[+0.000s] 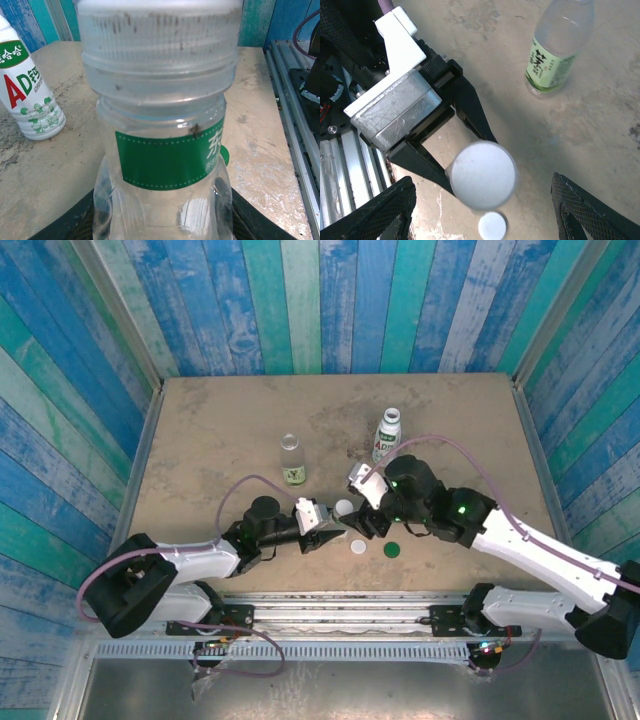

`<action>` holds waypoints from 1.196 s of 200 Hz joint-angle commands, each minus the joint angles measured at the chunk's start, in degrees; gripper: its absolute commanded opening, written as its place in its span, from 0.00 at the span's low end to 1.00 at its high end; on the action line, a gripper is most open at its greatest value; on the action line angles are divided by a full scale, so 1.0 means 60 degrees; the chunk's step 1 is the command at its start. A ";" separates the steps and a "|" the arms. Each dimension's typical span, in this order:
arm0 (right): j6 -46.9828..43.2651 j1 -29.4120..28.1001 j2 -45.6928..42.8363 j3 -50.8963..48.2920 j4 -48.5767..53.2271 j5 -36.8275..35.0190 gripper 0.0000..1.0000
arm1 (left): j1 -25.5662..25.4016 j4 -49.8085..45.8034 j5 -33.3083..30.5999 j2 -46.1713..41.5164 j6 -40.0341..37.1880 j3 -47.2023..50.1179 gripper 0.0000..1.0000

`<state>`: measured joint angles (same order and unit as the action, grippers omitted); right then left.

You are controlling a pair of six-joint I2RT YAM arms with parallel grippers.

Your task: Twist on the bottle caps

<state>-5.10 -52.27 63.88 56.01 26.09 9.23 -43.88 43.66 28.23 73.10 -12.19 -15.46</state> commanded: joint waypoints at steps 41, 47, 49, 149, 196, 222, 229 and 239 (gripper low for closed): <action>-0.0307 0.0011 0.1063 0.0226 -0.0142 0.0532 0.50 | 0.0002 0.0406 0.0344 -0.0147 0.0008 -0.0087 0.05; -0.0310 0.0011 0.1074 0.0249 -0.0094 0.0572 0.48 | -0.0013 0.0418 0.0330 -0.0141 0.0022 -0.0086 0.05; -0.0319 0.0018 0.1073 0.0257 -0.0087 0.0589 0.46 | -0.0001 0.0418 0.0330 -0.0142 0.0013 -0.0081 0.05; 0.0796 0.0684 0.0240 -0.0504 -0.1399 0.2559 0.30 | -0.0010 0.0836 0.0390 -0.0589 0.0277 0.0108 0.56; 0.0825 0.0758 0.0311 -0.0589 -0.1403 0.2724 0.30 | -0.0005 0.0897 0.0437 -0.0556 0.0361 0.0091 0.76; 0.0815 0.0772 0.0240 -0.0643 -0.1403 0.2728 0.30 | -0.0008 0.0953 0.0158 -0.0595 0.0427 0.0159 0.65; 0.0819 0.0772 0.0212 -0.0670 -0.1401 0.2709 0.30 | 0.0006 0.0954 0.0096 -0.0636 0.0434 0.0172 0.62; 0.0845 0.0822 0.0180 -0.0699 -0.1383 0.2669 0.30 | 0.0003 0.0941 0.0085 -0.0677 0.0446 0.0189 0.58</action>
<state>-1.08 -47.46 66.24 52.90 18.24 22.98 -43.99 47.77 30.52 71.20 -9.72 -14.92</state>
